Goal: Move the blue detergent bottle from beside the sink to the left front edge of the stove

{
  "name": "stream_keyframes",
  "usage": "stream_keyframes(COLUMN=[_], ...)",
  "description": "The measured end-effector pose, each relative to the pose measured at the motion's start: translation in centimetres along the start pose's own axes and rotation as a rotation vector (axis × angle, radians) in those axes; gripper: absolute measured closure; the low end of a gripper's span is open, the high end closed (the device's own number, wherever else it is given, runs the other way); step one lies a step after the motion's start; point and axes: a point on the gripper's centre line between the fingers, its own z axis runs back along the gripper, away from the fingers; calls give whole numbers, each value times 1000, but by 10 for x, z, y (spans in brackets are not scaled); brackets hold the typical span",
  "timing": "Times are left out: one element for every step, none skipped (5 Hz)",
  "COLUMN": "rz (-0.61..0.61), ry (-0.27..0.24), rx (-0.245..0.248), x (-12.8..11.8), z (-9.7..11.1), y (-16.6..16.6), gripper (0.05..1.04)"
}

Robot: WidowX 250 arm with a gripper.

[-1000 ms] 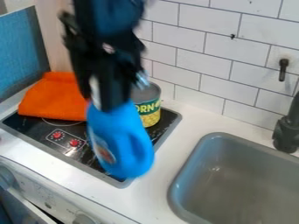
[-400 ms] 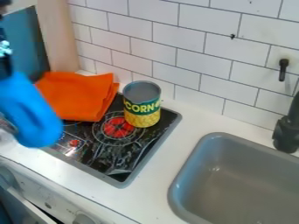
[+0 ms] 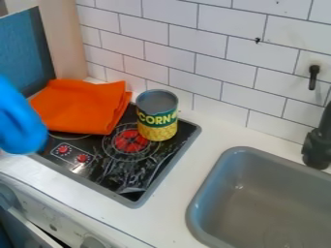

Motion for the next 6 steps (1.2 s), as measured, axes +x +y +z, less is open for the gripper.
stream_keyframes(rz=[-11, -16, -7, 8, 51, 82], ry=[43, 54, 89, 135, 198, 208], rx=[4, -52, -84, -114, -94, -83], x=[4, 17, 22, 23, 13, 10], z=[-4, -22, -32, -46, -44, -50], y=[7, 13, 17, 19, 21, 21], gripper=[593, 593, 593, 593, 593, 593])
